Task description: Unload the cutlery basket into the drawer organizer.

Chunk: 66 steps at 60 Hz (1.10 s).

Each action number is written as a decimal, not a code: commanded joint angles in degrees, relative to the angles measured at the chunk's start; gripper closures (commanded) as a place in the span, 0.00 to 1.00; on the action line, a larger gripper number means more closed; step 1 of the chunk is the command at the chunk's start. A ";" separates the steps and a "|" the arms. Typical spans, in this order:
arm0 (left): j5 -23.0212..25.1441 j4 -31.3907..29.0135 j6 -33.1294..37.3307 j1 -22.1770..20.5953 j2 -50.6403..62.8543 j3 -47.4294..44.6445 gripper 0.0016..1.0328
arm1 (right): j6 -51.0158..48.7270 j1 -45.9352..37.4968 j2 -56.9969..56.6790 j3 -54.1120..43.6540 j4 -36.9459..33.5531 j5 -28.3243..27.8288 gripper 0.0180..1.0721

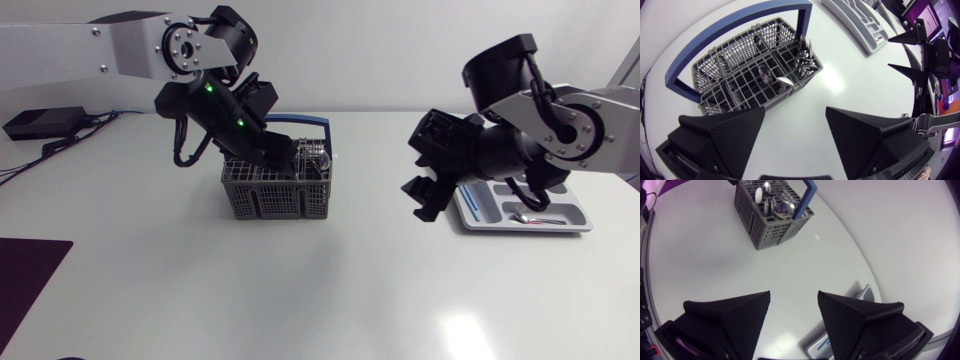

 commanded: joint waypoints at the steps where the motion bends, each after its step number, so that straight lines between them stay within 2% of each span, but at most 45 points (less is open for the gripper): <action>1: -0.37 -0.53 -1.39 0.71 0.90 0.13 0.19 | 4.57 2.94 2.24 1.94 -0.85 1.41 0.33; 21: -0.37 0.00 -3.59 0.27 1.07 -0.31 0.19 | 8.35 8.12 6.02 3.79 -0.15 3.43 0.33; 37: -0.28 0.96 -6.32 -0.34 1.78 1.28 0.18 | 8.96 9.00 7.08 3.70 -0.06 3.52 0.33; 39: 0.34 1.05 -7.72 -0.26 2.13 1.89 0.17 | 9.05 9.09 7.08 3.52 -0.06 3.52 0.33; 43: 2.88 1.14 -8.16 0.01 2.13 2.24 0.07 | 9.05 9.26 7.08 3.26 0.03 3.52 0.33; 53: 2.80 2.37 -9.57 -0.87 2.22 2.77 0.07 | 8.70 9.53 6.99 2.20 0.47 3.52 0.33; 59: -0.54 3.78 -10.09 -1.31 2.22 2.77 0.07 | 8.53 9.62 6.90 1.77 0.64 3.52 0.33; 66: -8.01 4.22 -10.62 -2.36 2.48 3.56 0.06 | 8.44 9.53 6.73 1.33 0.73 3.52 0.33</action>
